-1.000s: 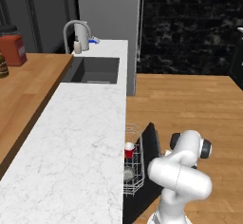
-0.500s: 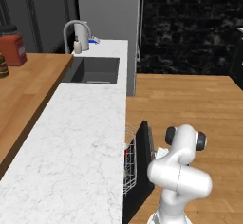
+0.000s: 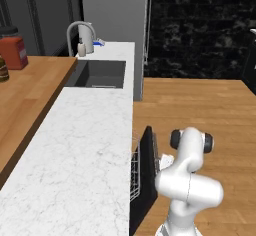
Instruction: Pick up the cup and bowl from the counter, place them in the dishwasher, and close the dishwasher door.
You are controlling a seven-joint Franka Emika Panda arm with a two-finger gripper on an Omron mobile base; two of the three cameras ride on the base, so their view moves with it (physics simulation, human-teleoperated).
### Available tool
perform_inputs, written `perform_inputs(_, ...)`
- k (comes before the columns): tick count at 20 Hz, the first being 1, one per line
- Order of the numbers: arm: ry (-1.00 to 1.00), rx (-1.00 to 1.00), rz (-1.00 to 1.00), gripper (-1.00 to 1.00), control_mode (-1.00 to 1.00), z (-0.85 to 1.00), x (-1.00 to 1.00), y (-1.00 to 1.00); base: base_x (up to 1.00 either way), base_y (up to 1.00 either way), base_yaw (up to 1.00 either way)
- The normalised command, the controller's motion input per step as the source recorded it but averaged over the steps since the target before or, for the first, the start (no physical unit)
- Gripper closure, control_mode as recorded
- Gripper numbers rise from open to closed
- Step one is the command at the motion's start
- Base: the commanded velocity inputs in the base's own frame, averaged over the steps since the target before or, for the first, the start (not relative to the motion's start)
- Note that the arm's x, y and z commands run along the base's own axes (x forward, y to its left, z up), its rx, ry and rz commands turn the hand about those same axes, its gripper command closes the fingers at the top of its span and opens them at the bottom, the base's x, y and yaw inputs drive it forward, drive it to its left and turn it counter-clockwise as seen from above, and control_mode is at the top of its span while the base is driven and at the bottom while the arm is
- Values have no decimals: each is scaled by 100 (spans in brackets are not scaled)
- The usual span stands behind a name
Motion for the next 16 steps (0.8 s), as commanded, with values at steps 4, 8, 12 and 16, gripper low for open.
perform_inputs(4, -8, 9, -10, -100, -100, -43, -49, 100, 0, 0, 0)
perform_inputs(8, -3, 4, -10, -100, -100, -29, -45, 100, 0, 0, 0)
perform_inputs(12, -6, 0, -16, -100, -100, -32, -28, 100, 0, 0, 0)
perform_inputs(16, 0, 0, -27, -100, -100, -97, 42, 100, 0, 0, 0)
